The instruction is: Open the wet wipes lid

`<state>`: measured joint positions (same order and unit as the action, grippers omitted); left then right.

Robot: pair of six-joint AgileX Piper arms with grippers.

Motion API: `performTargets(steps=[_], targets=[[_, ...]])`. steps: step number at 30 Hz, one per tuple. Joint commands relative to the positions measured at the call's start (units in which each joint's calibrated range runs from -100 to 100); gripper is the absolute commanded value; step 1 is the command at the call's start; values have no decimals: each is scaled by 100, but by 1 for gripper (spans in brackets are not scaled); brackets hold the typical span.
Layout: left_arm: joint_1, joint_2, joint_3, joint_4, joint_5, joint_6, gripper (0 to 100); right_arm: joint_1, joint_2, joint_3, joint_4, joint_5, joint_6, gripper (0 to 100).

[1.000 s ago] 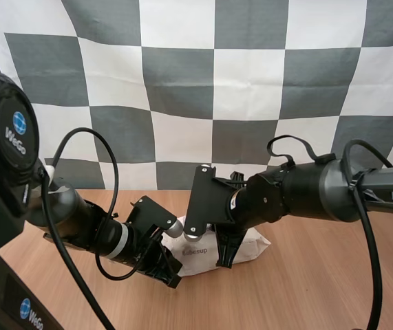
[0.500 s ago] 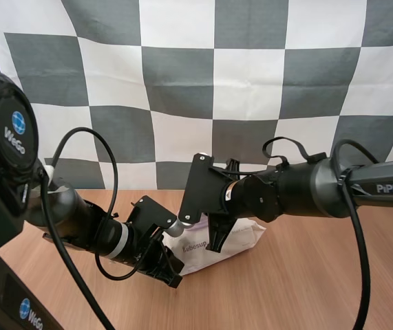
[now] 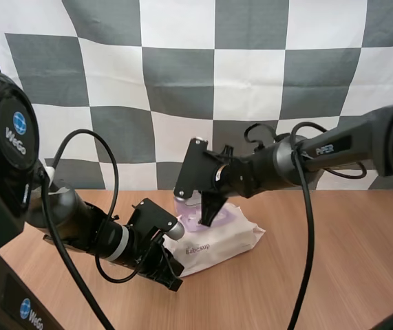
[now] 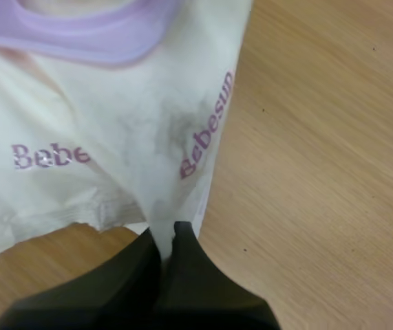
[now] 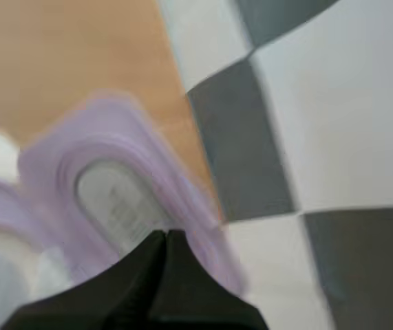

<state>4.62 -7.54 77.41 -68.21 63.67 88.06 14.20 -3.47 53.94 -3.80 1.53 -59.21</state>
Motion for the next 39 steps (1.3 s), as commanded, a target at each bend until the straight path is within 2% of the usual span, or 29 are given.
performTargets(steps=[1,6,14,15,16,18,19,22,23,24,25,26,27,29,30,31,32,34,36,39], targets=[[1,-6,0,-8,-29,0,0,-5,289,-176,-1,-221,-7,0],[1,-6,0,37,-62,0,0,-5,819,-364,9,-266,-7,0],[1,-6,0,126,-401,0,1,-5,985,-364,-2,-403,-7,0],[1,-6,-12,126,-485,0,3,-5,961,-364,-2,-333,-7,0],[1,-40,-58,126,-683,0,10,-5,903,-364,-2,-230,-7,0],[1,-197,-104,126,-905,-12,29,-5,708,-364,142,-153,-7,0],[1,-335,-152,126,-967,-100,40,-5,552,-364,269,-153,-7,4],[1,-968,-268,218,-1339,-651,75,-5,-31,-364,680,205,-7,53],[1,-1231,-333,406,-1466,-849,81,-5,-267,-364,830,344,-7,64],[1,-1516,-393,589,-1559,-1075,82,-5,-511,-364,1001,621,-7,69],[1,-1770,-462,792,-1589,-1278,80,-5,-784,-364,1150,917,-7,66],[1,-2107,-540,1057,-1603,-1571,75,-5,-1070,-364,1250,1180,38,56],[1,-2400,-609,1254,-1624,-1863,68,-5,-1324,-364,1277,1466,125,42],[1,-3192,-795,1728,-1643,-2672,40,-5,-2007,-364,1291,1953,270,7],[10,-3610,-886,1954,-1628,-3051,24,-5,-2303,-364,1291,2214,310,0],[37,-3937,-954,2058,-1536,-3386,8,-5,-2695,-364,1305,2444,357,0],[78,-4323,-1035,2176,-1518,-3703,0,-23,-3096,-364,1305,2688,463,0],[90,-5160,-1160,2433,-1611,-4244,0,-125,-3804,-364,1295,3184,730,0],[34,-5926,-1253,2866,-1774,-4819,0,-285,-4538,-364,1283,3764,909,0],[-1,-6814,-1270,3013,-2055,-5646,0,-607,-5511,-364,1003,4592,1025,0]])
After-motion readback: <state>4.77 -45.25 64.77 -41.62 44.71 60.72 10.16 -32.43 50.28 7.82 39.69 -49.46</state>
